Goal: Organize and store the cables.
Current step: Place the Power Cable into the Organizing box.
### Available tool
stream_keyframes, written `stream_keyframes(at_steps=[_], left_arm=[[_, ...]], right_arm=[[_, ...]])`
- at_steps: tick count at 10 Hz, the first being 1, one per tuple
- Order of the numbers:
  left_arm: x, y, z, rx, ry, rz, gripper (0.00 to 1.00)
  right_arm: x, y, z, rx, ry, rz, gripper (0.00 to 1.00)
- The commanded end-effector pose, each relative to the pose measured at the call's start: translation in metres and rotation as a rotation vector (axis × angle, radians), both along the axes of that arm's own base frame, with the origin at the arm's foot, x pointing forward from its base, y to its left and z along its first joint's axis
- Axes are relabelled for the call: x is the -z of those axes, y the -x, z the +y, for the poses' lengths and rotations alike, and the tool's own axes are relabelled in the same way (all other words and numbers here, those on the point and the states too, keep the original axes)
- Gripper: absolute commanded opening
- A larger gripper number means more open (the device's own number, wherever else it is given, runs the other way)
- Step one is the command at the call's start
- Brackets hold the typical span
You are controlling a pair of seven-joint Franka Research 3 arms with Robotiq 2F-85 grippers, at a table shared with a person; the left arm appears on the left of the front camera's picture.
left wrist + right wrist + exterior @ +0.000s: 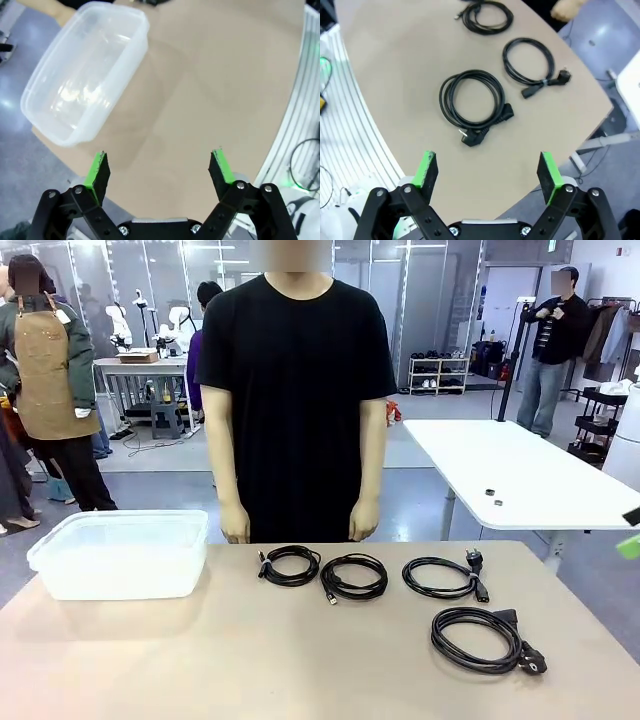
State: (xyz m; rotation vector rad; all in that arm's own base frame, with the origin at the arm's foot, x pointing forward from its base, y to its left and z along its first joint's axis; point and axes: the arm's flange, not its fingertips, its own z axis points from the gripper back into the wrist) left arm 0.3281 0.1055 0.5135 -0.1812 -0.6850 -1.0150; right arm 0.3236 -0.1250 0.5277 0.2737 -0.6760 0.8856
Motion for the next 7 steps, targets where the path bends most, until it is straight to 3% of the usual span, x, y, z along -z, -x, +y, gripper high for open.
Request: stream_keyframes(at_steps=[1,3,7], left_arm=[[0.008,0.012,0.011,-0.043,0.041,-0.037,1.00],[0.009,0.017,0.021,-0.073,0.037,-0.023,1.00],[0.001,0.011,0.031,-0.085,0.032,-0.009,1.00]], right_arm=[[0.013,0.022,-0.014,0.039,-0.029,-0.024,1.00],[0.014,0.039,-0.018,0.053,-0.039,-0.037,1.00],[0.008,0.035,-0.022,0.075,-0.035,-0.025,1.00]])
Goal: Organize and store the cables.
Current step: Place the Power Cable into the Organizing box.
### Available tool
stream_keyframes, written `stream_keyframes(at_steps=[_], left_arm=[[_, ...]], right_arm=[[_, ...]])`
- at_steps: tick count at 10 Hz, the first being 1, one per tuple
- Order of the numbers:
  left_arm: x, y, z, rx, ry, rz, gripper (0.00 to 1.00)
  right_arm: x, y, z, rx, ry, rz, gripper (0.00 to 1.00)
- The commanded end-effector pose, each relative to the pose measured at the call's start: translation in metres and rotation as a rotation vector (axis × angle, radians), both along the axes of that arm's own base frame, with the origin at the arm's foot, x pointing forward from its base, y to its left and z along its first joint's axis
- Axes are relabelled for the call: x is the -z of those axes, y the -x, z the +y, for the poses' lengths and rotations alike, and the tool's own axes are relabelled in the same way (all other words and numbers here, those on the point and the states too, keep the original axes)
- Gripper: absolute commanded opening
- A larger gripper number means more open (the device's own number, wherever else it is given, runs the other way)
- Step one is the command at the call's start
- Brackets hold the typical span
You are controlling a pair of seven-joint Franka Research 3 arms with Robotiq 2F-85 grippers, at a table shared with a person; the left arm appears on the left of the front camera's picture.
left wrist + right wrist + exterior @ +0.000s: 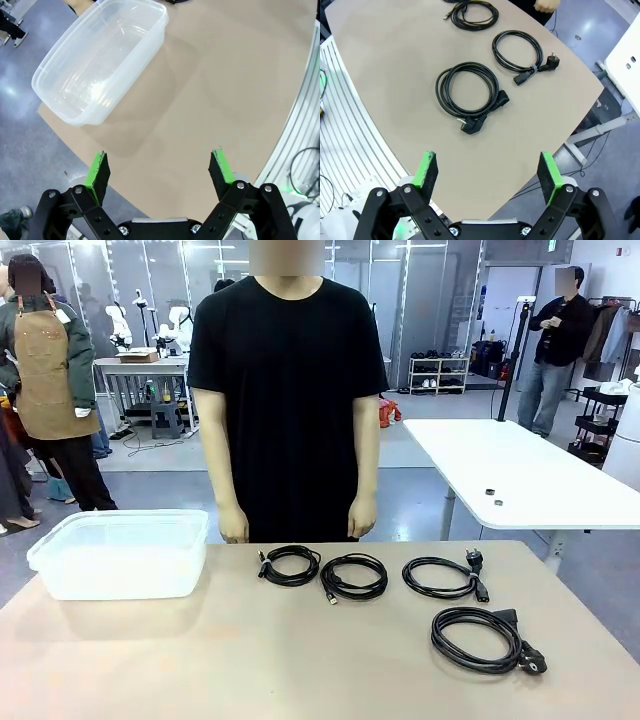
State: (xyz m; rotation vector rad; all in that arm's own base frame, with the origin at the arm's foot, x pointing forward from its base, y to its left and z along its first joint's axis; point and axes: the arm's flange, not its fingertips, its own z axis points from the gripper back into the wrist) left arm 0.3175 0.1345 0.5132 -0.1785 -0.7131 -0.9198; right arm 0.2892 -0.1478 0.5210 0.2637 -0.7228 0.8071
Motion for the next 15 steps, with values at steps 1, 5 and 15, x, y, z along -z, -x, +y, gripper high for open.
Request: stream_keyframes(at_steps=[1,5,15], left_arm=[[0.0004,0.0007,0.0020,0.003,-0.005,-0.002,1.00],[0.0004,0.0007,0.0020,0.003,-0.005,-0.002,1.00],[0.0004,0.0007,0.0020,0.003,-0.005,-0.002,1.00]], right_arm=[[0.0013,0.0002,0.0003,-0.001,-0.002,0.003,1.00],[0.0013,0.0002,0.0003,-0.001,-0.002,0.003,1.00],[0.0013,0.0002,0.0003,-0.001,-0.002,0.003,1.00]])
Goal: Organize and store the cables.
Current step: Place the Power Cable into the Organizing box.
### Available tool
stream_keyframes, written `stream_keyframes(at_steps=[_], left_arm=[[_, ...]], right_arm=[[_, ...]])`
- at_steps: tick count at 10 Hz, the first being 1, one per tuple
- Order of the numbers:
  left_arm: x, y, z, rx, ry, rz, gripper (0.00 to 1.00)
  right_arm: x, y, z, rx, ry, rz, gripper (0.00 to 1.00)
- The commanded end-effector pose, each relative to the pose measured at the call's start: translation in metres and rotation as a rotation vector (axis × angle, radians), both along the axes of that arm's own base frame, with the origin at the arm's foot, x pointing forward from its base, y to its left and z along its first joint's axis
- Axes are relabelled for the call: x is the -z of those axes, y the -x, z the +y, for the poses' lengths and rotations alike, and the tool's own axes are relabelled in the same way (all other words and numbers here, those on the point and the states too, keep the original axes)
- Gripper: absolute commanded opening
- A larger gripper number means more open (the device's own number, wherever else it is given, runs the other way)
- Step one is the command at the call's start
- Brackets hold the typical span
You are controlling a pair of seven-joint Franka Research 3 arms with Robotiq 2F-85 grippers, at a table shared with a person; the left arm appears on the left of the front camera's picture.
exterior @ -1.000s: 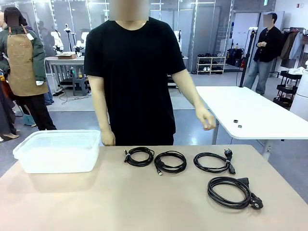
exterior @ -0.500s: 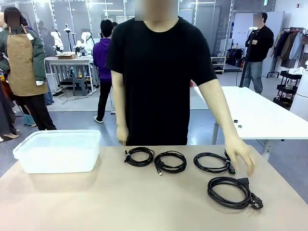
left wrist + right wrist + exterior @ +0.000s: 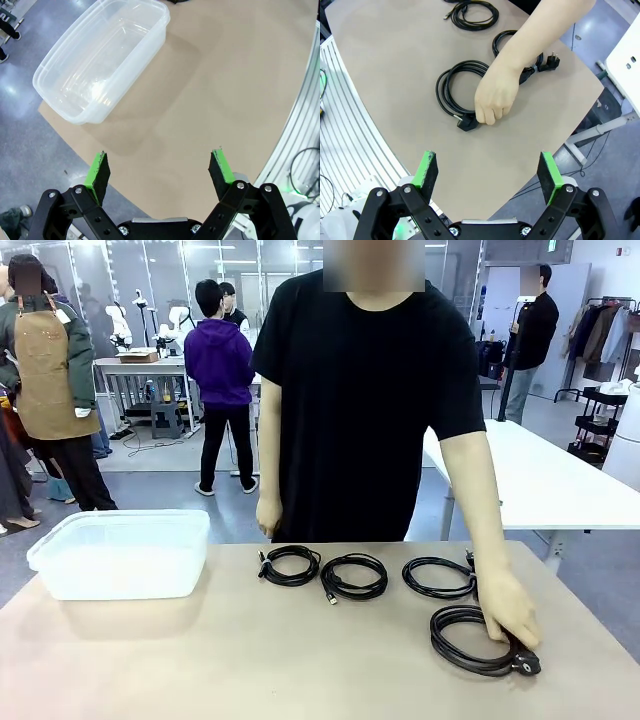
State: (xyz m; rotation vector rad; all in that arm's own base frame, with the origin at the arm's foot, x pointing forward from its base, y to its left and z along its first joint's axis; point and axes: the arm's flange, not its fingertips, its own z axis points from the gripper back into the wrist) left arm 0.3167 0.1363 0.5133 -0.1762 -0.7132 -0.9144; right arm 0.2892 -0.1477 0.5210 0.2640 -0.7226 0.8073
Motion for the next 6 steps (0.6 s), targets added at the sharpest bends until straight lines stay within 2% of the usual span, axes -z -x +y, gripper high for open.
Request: stream_keyframes(at_steps=[1,6], left_arm=[[0.0004,-0.0001,0.0002,0.008,-0.005,-0.002,1.00],[0.0004,-0.0001,0.0002,0.008,-0.005,-0.002,1.00]], right_arm=[[0.0012,0.0002,0.0002,-0.001,-0.002,0.002,1.00],[0.0012,0.0002,0.0002,-0.001,-0.002,0.002,1.00]])
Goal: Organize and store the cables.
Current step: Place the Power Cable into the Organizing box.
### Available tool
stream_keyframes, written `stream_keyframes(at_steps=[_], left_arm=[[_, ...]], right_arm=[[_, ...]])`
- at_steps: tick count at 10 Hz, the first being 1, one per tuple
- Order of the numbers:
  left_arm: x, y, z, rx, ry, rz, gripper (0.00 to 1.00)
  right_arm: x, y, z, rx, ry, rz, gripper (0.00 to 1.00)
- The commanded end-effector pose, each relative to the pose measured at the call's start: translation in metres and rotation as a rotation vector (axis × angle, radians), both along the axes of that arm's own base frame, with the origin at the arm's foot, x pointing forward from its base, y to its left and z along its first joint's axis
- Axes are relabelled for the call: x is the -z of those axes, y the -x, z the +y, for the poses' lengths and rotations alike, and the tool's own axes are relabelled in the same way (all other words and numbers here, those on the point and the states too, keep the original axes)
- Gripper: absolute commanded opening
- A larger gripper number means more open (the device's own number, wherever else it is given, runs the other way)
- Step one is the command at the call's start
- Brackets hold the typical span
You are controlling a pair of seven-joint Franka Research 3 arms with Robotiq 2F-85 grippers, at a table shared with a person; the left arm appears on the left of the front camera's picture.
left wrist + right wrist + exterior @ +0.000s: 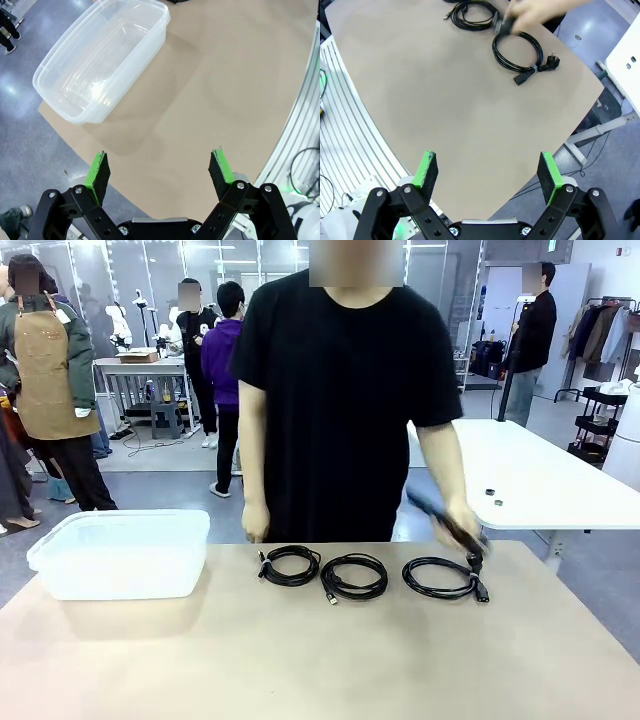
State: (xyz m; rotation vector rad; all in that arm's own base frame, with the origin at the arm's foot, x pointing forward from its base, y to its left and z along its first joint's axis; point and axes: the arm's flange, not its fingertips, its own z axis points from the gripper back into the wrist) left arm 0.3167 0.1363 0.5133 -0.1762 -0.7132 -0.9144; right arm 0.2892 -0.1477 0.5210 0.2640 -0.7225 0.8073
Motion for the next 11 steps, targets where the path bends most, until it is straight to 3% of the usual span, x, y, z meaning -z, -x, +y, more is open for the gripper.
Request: stream_keyframes(at_steps=[1,11], left_arm=[[0.0004,-0.0001,0.0002,0.008,-0.005,-0.002,1.00],[0.0004,-0.0001,0.0002,0.008,-0.005,-0.002,1.00]], right_arm=[[0.0012,0.0002,0.0002,-0.001,-0.002,0.002,1.00],[0.0012,0.0002,0.0002,-0.001,-0.002,0.002,1.00]])
